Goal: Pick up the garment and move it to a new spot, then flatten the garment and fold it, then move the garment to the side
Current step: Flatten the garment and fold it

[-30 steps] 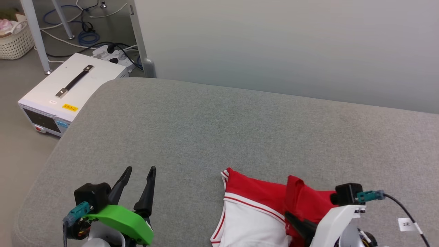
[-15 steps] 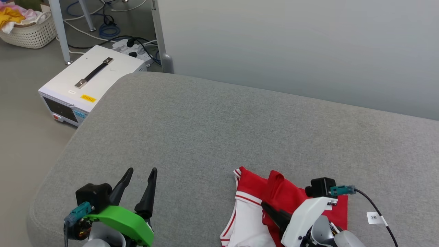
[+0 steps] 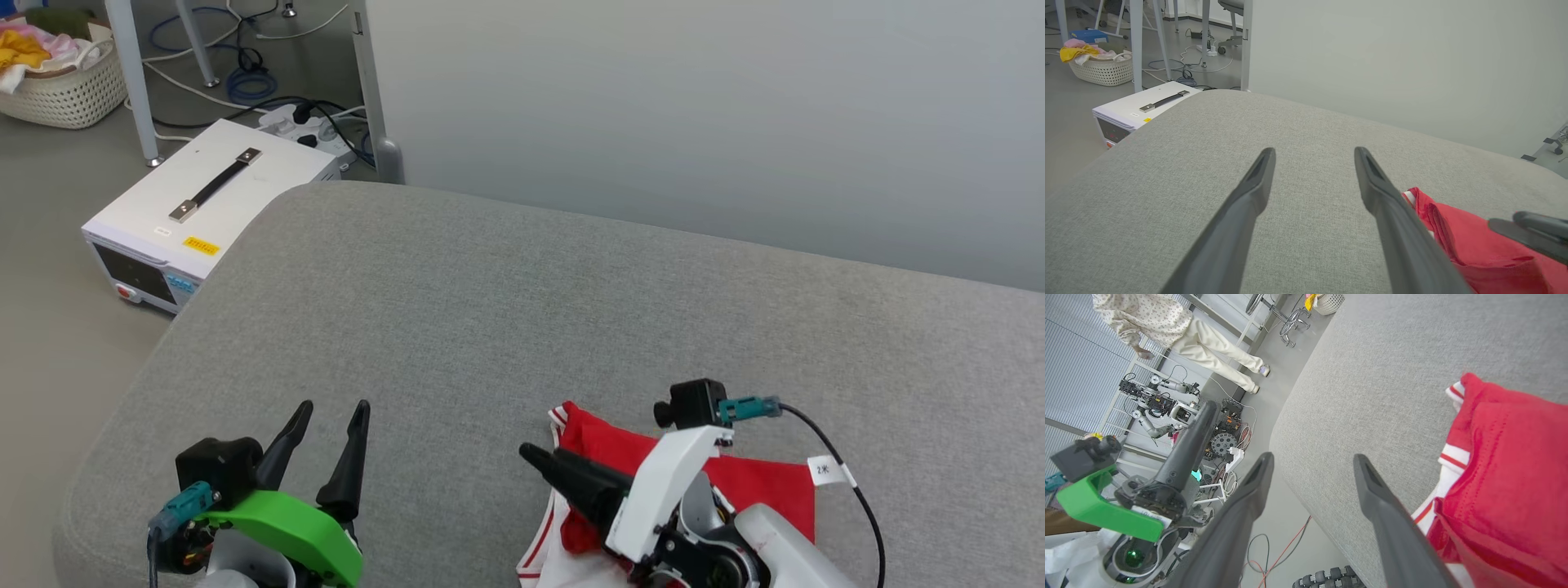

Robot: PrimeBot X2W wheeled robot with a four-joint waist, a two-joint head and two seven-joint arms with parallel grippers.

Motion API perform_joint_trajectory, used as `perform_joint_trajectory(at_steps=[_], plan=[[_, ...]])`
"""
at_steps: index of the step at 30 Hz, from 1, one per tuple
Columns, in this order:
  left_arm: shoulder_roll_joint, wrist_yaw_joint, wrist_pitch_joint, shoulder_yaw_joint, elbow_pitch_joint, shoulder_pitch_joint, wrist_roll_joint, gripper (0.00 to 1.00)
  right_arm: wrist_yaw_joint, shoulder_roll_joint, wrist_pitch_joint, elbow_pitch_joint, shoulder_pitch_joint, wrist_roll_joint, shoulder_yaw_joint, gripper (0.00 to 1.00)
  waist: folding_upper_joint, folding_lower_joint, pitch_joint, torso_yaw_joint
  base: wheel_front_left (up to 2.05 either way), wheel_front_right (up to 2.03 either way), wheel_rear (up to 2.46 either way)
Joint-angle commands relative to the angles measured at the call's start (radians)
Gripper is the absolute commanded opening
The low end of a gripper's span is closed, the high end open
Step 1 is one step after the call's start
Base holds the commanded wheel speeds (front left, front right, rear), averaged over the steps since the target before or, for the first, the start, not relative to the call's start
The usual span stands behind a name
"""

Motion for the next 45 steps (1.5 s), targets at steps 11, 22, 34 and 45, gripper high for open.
perform_joint_trajectory(at_steps=[11,22,34,45], plan=[[-0.012,-0.003,-0.010,0.021,-0.033,0.034,-0.010,1.00,0.000,-0.094,0.023,-0.100,-0.094,-0.462,-0.210,1.00,0.0000,0.0000,-0.021,-0.071,0.00,0.00,0.00],[-0.063,-0.027,-0.017,0.083,-0.071,0.036,0.064,1.00,0.000,-0.329,-0.152,-0.334,0.058,-0.769,-0.335,1.00,0.0000,0.0000,-0.007,-0.123,0.00,0.00,0.00],[-0.175,-0.111,-0.017,0.204,-0.082,0.103,0.207,1.00,0.000,-0.187,-0.406,-0.472,0.331,-0.858,-0.601,1.00,0.0000,0.0000,0.008,-0.157,0.00,0.00,0.00],[-0.249,-0.181,-0.017,0.267,-0.047,0.120,0.312,1.00,0.000,-0.080,-0.456,-0.447,0.392,-0.886,-0.626,1.00,0.0000,0.0000,0.020,-0.151,0.00,0.00,0.00]])
